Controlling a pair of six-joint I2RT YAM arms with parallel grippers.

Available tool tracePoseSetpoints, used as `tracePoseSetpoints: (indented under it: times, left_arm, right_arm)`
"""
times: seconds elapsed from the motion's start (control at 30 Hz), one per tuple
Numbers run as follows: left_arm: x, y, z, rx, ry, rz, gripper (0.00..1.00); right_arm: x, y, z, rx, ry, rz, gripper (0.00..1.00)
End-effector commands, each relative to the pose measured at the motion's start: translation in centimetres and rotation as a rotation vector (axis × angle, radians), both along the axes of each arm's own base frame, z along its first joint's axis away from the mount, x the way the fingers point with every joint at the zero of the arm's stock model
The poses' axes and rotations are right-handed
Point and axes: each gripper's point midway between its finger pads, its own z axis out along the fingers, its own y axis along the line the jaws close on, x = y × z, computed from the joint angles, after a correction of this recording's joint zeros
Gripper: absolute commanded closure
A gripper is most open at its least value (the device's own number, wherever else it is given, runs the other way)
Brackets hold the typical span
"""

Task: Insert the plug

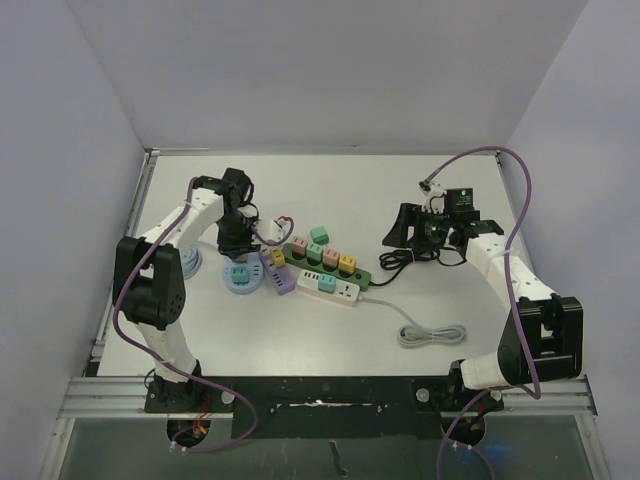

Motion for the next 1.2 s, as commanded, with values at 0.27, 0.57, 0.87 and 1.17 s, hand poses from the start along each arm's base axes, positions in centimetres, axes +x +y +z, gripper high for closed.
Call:
tracePoseSetpoints:
  times: [0.27,0.57,0.87,1.17]
  left_arm:
    - [1.7,-1.6,1.2,-0.056,-0.049,-0.027,1.0]
    - [2.5,-1.8,3.4,-0.099,-0.101,-0.002,1.0]
    - [1.1,-2.0,2.0,-0.096,-0.058,0.003,1.0]
    - [-0.8,-1.3,0.6,-0.055,0.005,0.006,1.0]
  right_arm:
    - [0.7,-0.5,0.9,-0.005,-0.057,-0.015,0.28]
    - [0.8,-0.3,1.1,0.002,-0.059,-0.01,0.28]
    - [0.4,-0.3,0.8,0.001,-0.056,-0.009,0.28]
    - [0.4,-0.5,0.6,-0.007,-0.058,-0.01,0.28]
